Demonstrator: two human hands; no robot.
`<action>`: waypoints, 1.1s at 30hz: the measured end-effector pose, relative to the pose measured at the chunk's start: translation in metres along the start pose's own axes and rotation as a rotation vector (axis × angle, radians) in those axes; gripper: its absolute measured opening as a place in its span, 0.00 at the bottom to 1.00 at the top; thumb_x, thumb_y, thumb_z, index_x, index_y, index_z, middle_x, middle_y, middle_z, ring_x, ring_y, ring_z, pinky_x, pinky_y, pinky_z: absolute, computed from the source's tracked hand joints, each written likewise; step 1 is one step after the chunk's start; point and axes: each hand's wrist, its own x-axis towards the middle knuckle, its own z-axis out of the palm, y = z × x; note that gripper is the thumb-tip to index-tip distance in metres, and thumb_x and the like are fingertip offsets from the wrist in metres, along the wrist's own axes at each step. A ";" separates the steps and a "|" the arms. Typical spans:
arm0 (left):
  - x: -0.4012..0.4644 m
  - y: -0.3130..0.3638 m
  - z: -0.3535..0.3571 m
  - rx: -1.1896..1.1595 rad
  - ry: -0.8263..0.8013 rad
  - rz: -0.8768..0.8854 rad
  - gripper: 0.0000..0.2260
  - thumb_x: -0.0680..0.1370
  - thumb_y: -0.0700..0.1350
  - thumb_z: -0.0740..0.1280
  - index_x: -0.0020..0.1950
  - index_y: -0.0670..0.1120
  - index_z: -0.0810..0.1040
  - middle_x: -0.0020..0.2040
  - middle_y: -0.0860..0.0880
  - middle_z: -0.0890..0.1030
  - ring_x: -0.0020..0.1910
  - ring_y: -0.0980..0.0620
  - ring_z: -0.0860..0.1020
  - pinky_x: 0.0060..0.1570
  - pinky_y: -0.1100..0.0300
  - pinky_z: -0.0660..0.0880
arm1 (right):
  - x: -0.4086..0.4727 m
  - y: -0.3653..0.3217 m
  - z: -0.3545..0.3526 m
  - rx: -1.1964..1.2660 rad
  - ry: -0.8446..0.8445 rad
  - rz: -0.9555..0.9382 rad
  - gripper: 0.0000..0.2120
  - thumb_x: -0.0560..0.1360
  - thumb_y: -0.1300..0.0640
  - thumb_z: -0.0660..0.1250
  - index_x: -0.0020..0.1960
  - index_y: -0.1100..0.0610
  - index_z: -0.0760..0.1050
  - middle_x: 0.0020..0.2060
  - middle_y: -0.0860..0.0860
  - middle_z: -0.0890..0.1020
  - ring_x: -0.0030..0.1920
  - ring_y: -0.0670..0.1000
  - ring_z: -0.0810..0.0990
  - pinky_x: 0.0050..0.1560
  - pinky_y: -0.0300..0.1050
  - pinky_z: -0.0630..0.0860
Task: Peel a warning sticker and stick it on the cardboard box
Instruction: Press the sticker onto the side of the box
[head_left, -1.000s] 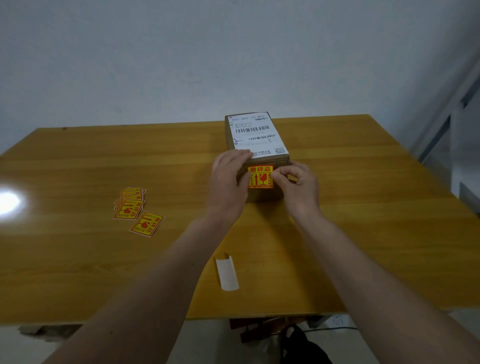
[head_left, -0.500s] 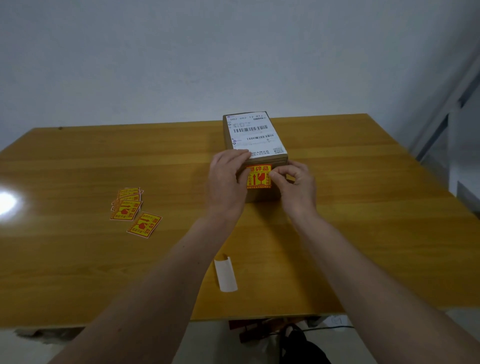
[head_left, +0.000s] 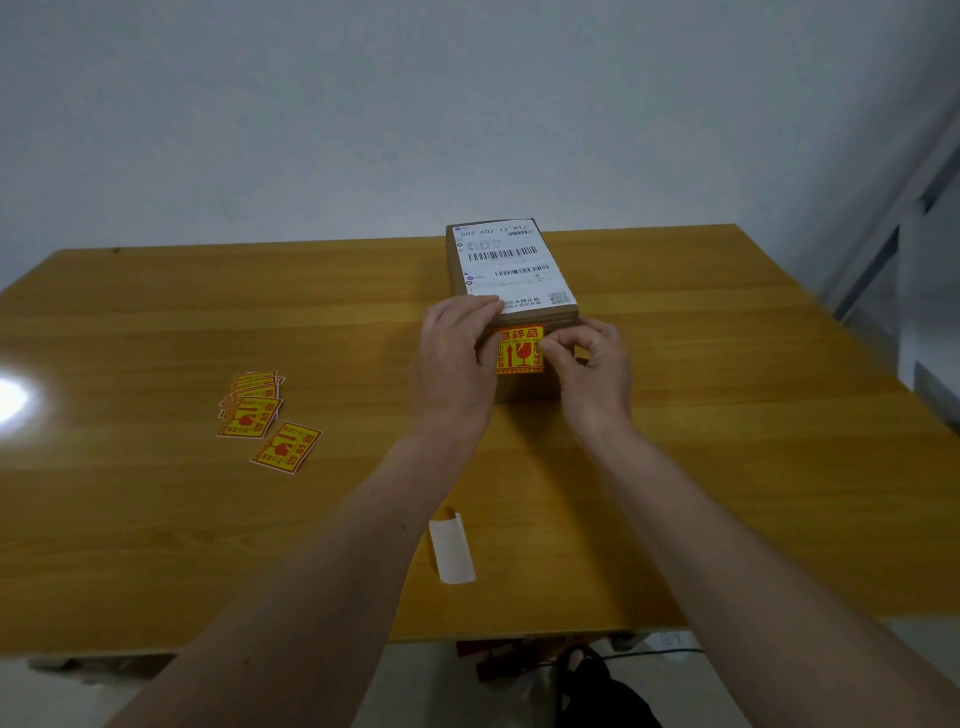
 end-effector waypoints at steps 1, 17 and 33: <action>0.000 0.000 0.000 -0.002 0.005 -0.006 0.15 0.74 0.38 0.68 0.60 0.47 0.77 0.60 0.50 0.79 0.62 0.54 0.71 0.56 0.68 0.64 | 0.000 0.000 0.001 -0.006 0.007 -0.005 0.02 0.73 0.61 0.70 0.42 0.57 0.81 0.59 0.52 0.74 0.54 0.45 0.72 0.59 0.43 0.72; 0.000 0.000 0.001 0.005 0.015 0.005 0.14 0.73 0.40 0.69 0.58 0.48 0.78 0.58 0.51 0.80 0.60 0.56 0.72 0.53 0.69 0.65 | -0.002 0.002 0.004 -0.060 0.066 -0.007 0.02 0.72 0.59 0.71 0.43 0.57 0.79 0.53 0.51 0.76 0.55 0.50 0.77 0.59 0.44 0.74; 0.000 -0.002 0.002 -0.014 0.015 0.007 0.14 0.73 0.39 0.70 0.58 0.47 0.79 0.57 0.50 0.80 0.60 0.54 0.73 0.53 0.66 0.67 | 0.022 -0.008 -0.006 -0.215 -0.103 -0.324 0.23 0.67 0.59 0.76 0.61 0.57 0.76 0.64 0.52 0.72 0.61 0.46 0.71 0.61 0.41 0.72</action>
